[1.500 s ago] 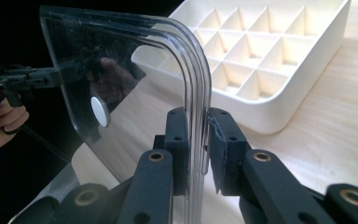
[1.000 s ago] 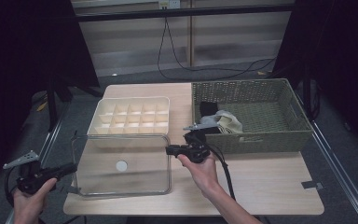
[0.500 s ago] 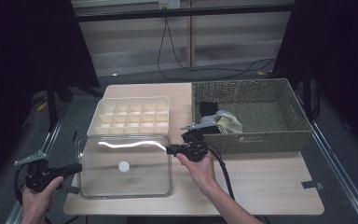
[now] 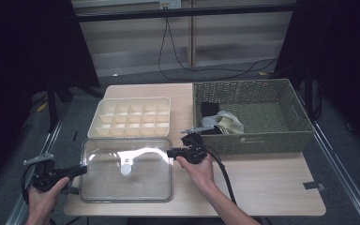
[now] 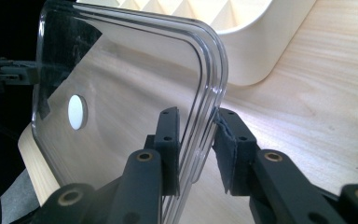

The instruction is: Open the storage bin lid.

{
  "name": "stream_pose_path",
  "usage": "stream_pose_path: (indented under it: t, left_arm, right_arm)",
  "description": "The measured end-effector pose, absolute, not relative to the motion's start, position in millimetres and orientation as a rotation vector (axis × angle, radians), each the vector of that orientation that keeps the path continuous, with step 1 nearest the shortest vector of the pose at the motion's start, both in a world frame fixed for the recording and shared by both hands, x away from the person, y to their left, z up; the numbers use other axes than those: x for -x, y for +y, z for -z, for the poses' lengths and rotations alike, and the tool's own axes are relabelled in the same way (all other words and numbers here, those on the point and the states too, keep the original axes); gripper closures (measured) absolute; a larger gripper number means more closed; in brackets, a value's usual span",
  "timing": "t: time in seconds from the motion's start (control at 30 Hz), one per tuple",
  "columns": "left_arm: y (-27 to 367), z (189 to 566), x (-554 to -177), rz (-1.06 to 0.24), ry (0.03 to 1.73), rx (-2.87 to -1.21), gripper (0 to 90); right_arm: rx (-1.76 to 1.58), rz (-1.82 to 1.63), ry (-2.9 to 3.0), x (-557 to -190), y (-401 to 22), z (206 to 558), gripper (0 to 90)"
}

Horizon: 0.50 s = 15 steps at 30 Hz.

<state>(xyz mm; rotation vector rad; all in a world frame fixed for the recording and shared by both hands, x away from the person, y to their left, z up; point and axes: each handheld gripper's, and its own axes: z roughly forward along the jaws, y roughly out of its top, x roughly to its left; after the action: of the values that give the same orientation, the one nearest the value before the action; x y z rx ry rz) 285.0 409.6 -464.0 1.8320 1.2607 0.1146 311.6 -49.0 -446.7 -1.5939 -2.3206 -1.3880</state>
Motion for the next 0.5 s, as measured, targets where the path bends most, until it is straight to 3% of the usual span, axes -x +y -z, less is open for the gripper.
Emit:
stream_pose_path:
  t: [0.5]
  left_arm:
    - [407,476,-292,-0.104,1.297,-1.866,63.4]
  right_arm:
    - [1.618,1.341,-2.327,-314,-43,463,67.5]
